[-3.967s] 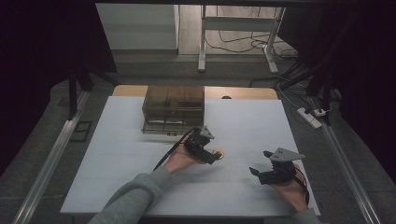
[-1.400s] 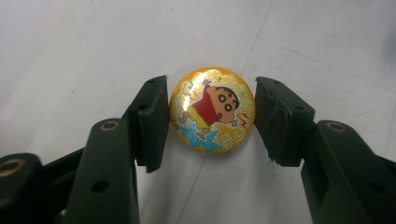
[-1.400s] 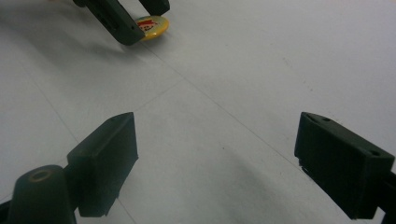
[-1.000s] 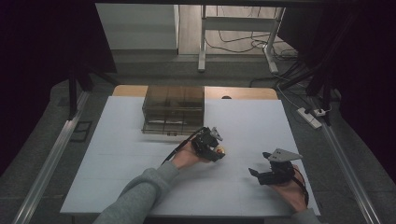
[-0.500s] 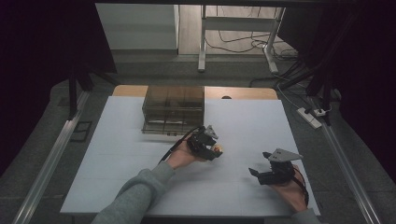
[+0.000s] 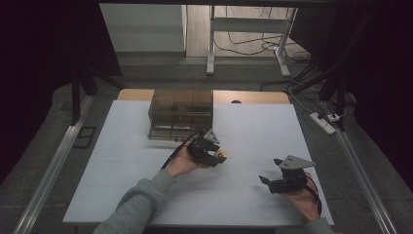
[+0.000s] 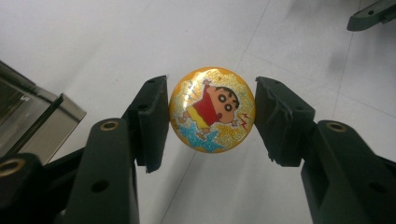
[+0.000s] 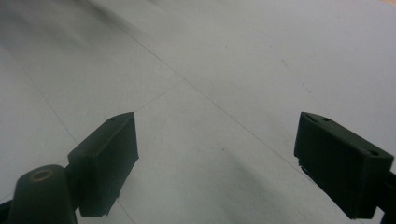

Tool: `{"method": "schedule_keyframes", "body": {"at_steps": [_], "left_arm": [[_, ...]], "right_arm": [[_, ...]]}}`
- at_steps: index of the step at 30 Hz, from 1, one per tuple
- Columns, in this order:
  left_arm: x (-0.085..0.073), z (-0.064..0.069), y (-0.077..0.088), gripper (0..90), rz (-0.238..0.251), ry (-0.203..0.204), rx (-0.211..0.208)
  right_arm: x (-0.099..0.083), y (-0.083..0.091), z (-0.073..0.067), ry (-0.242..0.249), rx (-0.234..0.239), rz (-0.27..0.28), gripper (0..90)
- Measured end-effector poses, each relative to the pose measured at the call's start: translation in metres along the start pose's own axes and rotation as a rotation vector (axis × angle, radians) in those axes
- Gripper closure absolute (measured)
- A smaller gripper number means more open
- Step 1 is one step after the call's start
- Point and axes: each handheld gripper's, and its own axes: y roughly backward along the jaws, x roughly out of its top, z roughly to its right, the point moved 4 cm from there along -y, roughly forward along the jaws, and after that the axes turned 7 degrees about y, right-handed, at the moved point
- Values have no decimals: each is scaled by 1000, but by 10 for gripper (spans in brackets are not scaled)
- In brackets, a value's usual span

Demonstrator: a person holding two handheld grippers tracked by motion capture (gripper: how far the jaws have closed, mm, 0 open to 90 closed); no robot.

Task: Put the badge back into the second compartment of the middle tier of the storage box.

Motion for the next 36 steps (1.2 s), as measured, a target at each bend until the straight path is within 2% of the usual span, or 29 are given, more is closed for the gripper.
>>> {"method": "schedule_keyframes", "body": {"at_steps": [10,23,36], "left_arm": [[-6,-7,10,465,8,8,17],[-9,-24,25,465,55,59,41],[-9,-33,37,465,85,80,54]], "right_arm": [[1,1,-1,4,4,5,129],[1,1,-3,8,8,6,129],[0,0,-2,8,6,5,129]]}}
